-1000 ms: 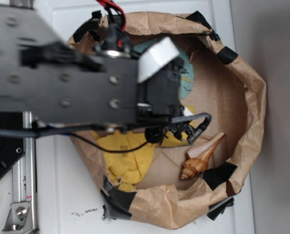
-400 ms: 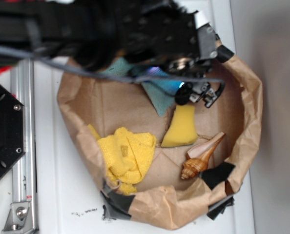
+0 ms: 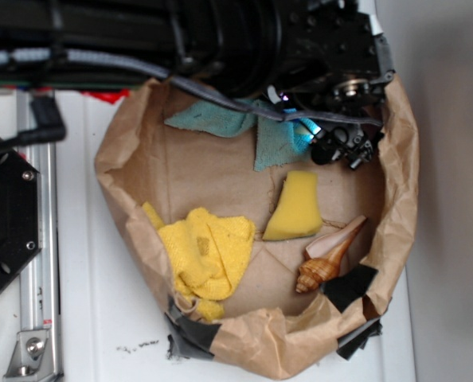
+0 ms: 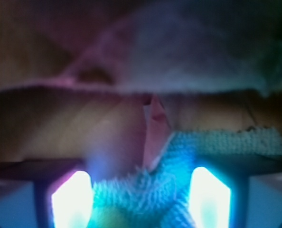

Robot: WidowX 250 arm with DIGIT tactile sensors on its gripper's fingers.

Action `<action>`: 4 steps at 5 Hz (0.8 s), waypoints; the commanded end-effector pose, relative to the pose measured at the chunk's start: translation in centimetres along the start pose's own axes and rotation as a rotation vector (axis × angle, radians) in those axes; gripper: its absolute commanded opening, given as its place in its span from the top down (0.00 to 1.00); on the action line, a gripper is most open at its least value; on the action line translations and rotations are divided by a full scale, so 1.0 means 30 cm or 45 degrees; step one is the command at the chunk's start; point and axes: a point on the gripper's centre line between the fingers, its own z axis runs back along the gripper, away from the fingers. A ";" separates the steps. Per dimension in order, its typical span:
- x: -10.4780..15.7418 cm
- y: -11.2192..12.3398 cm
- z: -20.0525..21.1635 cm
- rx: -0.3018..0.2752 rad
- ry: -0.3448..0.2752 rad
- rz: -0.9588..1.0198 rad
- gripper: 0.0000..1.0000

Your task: Grab the blue cloth.

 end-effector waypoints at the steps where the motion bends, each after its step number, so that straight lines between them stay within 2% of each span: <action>1: -0.008 0.003 0.108 -0.085 -0.097 -0.073 1.00; 2: -0.024 0.011 0.183 -0.077 -0.094 -0.322 1.00; 3: -0.085 0.004 0.344 -0.175 -0.083 -0.631 1.00; 4: -0.157 -0.013 0.473 -0.207 -0.018 -0.945 1.00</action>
